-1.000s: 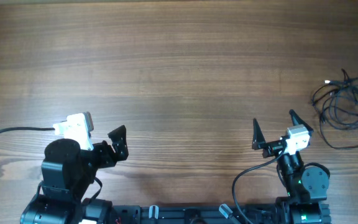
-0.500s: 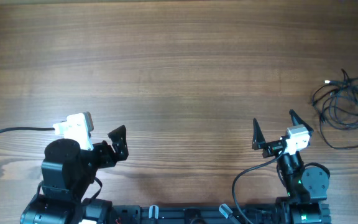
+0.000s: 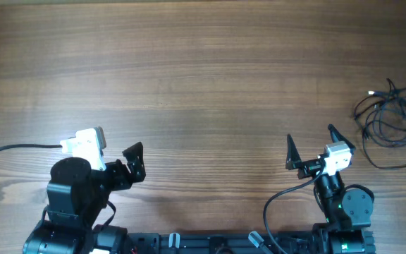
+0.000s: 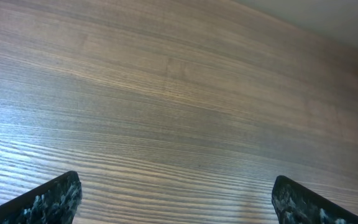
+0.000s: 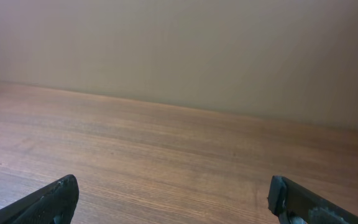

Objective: Untangle cables

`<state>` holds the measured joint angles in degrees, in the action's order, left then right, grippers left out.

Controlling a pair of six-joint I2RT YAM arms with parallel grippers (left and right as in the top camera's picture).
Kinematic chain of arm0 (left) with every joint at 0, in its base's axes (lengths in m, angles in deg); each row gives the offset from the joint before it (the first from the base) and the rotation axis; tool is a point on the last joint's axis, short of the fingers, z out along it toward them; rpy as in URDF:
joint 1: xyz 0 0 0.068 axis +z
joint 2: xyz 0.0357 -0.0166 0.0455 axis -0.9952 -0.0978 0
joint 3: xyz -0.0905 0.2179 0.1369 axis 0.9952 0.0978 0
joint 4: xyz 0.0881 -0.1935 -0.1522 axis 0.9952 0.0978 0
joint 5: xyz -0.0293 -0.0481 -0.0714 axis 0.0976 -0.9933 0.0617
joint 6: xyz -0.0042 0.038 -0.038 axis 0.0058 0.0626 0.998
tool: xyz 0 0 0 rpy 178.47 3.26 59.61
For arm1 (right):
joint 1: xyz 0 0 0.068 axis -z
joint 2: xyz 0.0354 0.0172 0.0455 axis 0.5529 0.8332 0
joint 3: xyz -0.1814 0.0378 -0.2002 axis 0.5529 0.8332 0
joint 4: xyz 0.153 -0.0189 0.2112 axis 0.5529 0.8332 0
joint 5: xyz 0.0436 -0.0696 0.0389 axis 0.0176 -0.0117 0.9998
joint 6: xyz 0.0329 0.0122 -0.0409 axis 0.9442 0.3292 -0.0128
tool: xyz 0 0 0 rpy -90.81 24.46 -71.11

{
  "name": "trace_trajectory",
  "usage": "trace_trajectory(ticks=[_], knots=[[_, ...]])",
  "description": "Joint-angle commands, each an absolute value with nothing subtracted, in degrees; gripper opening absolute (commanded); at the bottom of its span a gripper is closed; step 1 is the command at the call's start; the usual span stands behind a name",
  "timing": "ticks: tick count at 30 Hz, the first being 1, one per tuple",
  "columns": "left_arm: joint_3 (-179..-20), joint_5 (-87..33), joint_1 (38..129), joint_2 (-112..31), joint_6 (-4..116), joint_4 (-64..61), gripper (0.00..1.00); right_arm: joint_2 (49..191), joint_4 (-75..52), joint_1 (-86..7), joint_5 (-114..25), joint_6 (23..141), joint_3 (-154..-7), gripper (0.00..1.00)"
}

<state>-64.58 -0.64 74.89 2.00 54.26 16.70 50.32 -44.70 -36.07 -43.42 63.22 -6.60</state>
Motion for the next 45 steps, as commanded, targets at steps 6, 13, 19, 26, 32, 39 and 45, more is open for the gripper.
trace_trajectory(ticks=[6, 13, 19, 26, 32, 39, 45], knots=[[-64.19, 0.15, 74.63, 2.31, 54.79, 16.57, 1.00, 49.60, -44.88, -35.85, -43.94, 63.83, -6.53, 1.00], [-61.00, 1.35, 77.03, 6.18, 54.17, 17.29, 1.00, 49.60, -44.88, -35.85, -43.94, 63.83, -6.53, 1.00], [-48.76, -0.36, 80.55, 15.77, 54.37, 8.46, 1.00, 49.60, -44.88, -35.85, -43.94, 63.83, -6.53, 1.00], [-35.78, -0.55, 82.72, 25.43, 54.37, -4.24, 1.00, 49.60, -44.88, -35.85, -43.94, 63.83, -6.53, 1.00], [-28.87, -0.47, 82.83, 31.01, 54.33, -14.84, 1.00, 49.60, -44.88, -35.85, -43.94, 63.83, -6.53, 1.00], [-23.45, -0.31, 82.83, 31.07, 54.13, -29.55, 1.00, 49.60, -44.88, -35.85, -43.96, 63.83, -6.53, 1.00], [-19.95, -0.82, 82.85, 31.07, 52.34, -36.83, 1.00, 49.60, -44.88, -35.85, -43.96, 63.83, -6.53, 1.00]])
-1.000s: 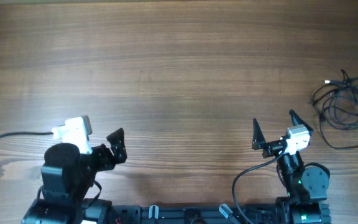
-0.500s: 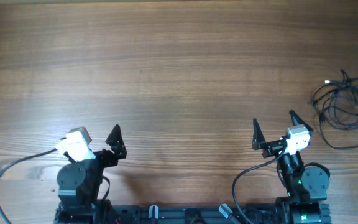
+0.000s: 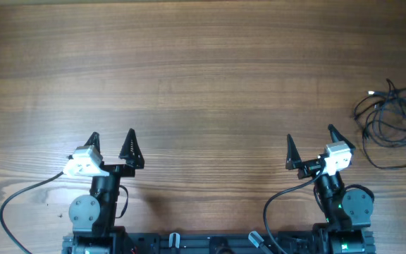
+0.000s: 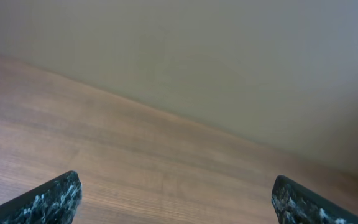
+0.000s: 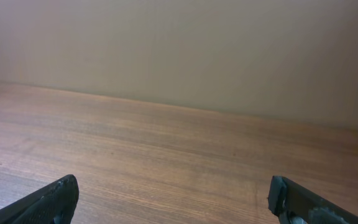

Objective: Untangle cables

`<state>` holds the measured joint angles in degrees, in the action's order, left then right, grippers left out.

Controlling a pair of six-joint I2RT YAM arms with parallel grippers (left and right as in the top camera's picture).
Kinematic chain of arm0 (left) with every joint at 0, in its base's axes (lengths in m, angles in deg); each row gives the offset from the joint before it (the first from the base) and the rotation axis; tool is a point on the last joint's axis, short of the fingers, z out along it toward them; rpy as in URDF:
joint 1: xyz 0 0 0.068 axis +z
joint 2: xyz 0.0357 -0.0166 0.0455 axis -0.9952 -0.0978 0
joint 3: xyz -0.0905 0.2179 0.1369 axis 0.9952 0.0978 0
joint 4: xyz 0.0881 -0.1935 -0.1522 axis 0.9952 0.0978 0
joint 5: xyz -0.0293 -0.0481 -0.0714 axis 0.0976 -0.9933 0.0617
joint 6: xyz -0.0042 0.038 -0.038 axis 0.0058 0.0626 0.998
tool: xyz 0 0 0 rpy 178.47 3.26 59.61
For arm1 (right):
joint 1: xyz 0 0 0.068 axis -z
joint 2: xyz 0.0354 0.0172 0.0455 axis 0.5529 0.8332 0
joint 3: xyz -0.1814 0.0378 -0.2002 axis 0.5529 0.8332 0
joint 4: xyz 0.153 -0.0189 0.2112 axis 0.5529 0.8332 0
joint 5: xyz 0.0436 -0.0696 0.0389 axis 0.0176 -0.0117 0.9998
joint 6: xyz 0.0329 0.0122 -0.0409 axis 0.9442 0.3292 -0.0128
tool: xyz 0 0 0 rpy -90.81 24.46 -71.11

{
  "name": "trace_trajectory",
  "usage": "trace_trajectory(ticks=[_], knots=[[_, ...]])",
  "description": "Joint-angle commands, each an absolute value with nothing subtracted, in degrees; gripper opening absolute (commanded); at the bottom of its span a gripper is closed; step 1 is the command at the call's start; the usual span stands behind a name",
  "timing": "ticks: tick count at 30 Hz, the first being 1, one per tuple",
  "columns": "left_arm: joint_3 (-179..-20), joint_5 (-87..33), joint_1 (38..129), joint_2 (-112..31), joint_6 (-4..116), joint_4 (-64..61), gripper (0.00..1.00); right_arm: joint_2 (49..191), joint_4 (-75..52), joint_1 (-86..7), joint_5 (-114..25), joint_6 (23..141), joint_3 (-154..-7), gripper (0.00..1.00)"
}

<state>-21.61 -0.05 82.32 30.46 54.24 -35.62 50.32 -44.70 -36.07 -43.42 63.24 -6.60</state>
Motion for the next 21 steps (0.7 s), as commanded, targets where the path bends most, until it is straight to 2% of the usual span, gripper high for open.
trace_trajectory(ticks=[1, 8, 12, 21], knots=[[-19.95, -0.93, 82.87, 31.07, 50.35, -37.18, 1.00, 49.60, -44.88, -35.85, -43.94, 63.81, -6.53, 1.00], [-19.95, -0.97, 82.94, 31.07, 39.18, -36.17, 1.00, 49.60, -44.88, -35.85, -43.96, 63.83, -6.53, 1.00], [-19.95, -0.97, 82.98, 31.07, 38.94, -31.06, 1.00, 49.60, -44.88, -35.85, -43.94, 63.83, -6.53, 1.00], [-19.95, -1.14, 83.07, 31.07, 39.18, -31.08, 1.00, 49.60, -44.88, -35.85, -43.96, 63.83, -6.53, 1.00]])
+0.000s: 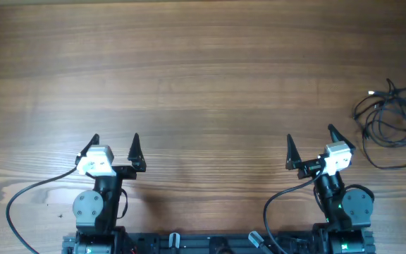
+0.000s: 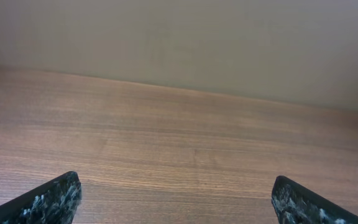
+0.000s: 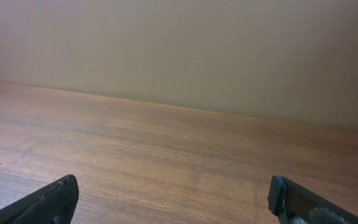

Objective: Untangle cables

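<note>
A tangle of thin black cables (image 1: 390, 121) lies at the table's far right edge in the overhead view, loops overlapping, with a small connector end at its upper left. My left gripper (image 1: 113, 142) stands open near the front left, far from the cables. The right gripper (image 1: 309, 145) is open near the front right, a little left of and nearer than the tangle. Both wrist views show only bare wood between the wide-apart fingertips (image 2: 55, 196) (image 3: 55, 196); the cables are out of their view.
The wooden table (image 1: 203, 70) fills the overhead view. A pale wall (image 3: 179, 43) rises behind the table's far edge in both wrist views. Each arm's own black lead trails near its base at the front edge.
The left gripper has turned slightly and now points straight ahead, squarely facing the far wall. The right arm and the cables have not moved.
At first the left arm was swung to the left with its gripper angled down at the wood. Then it stood centred on its base, tilted up toward the wall. Now it is level and straight. The right arm stayed still and open throughout.
</note>
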`<state>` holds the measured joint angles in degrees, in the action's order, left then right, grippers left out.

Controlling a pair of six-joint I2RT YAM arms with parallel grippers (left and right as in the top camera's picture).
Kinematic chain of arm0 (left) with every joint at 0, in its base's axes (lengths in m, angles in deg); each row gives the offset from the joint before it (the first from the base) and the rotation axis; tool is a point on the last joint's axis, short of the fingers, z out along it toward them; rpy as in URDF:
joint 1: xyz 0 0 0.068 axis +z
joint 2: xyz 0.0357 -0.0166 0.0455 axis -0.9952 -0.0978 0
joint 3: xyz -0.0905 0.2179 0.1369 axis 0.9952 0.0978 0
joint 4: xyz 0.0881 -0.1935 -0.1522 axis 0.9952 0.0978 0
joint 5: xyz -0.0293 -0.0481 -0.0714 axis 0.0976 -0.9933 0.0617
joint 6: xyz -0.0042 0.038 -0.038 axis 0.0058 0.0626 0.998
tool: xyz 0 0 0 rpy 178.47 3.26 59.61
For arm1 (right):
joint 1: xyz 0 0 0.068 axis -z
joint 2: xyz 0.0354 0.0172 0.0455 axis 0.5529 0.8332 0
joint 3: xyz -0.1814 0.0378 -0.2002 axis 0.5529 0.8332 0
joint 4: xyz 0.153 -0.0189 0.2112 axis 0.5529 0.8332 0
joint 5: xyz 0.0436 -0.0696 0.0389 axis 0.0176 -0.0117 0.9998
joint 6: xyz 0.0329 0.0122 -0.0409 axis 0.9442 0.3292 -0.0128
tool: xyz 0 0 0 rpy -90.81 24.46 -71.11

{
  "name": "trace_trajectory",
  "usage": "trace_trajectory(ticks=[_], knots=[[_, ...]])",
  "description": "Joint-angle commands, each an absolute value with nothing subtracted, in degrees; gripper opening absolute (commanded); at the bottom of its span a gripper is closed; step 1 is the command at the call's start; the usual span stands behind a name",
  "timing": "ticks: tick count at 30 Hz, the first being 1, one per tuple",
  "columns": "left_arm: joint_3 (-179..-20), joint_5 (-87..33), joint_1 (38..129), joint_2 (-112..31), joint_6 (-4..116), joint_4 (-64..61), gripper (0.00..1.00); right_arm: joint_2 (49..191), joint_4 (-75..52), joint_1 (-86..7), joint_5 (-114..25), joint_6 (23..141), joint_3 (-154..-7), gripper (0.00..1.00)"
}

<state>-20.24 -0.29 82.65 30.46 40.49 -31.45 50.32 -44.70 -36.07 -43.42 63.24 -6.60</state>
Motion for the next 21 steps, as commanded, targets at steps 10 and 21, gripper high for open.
trace_trajectory(ticks=[10, 21], knots=[[-19.95, -1.82, 83.07, 31.07, 42.72, -31.06, 1.00, 49.60, -44.88, -35.85, -43.94, 63.83, -6.53, 1.00], [-19.95, -1.58, 83.04, 31.07, 44.71, -31.08, 1.00, 49.60, -44.88, -35.85, -43.94, 63.85, -6.53, 1.00]])
